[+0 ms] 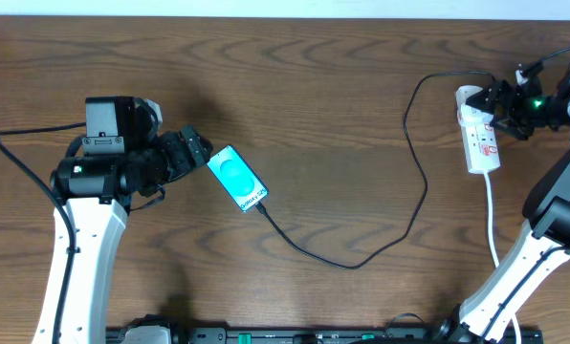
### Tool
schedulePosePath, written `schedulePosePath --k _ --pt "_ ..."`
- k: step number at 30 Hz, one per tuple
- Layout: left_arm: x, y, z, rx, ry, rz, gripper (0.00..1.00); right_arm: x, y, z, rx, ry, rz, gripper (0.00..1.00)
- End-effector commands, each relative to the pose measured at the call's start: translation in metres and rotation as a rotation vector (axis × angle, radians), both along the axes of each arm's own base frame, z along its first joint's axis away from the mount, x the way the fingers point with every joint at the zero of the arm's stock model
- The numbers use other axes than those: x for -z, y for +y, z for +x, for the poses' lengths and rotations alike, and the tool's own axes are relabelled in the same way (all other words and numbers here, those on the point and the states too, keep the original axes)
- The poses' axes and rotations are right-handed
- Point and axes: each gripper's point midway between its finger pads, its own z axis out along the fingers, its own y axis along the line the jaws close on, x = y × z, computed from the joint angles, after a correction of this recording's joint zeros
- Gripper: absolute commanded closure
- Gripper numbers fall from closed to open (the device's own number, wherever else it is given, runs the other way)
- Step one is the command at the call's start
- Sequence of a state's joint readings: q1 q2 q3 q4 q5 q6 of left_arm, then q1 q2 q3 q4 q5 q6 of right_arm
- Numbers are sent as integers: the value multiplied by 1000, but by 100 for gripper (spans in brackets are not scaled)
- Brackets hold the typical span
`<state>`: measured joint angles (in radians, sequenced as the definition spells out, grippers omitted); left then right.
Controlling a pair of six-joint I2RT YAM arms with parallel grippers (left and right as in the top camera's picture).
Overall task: Plug charger to phone and switch on socket
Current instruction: 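Press the orange switch beside the charger with the right gripper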
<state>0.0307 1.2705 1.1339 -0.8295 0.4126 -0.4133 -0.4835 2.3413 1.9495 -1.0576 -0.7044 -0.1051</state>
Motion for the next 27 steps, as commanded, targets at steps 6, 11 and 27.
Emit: schedulePosePath --k 6,11,27 --pt "1 2 1 11 -3 16 8 0 14 7 -21 1 7 1" --pt "1 2 1 11 -3 16 8 1 14 7 -21 4 4 1" --pt "1 2 1 11 -3 15 8 5 15 -2 -12 55 9 1"
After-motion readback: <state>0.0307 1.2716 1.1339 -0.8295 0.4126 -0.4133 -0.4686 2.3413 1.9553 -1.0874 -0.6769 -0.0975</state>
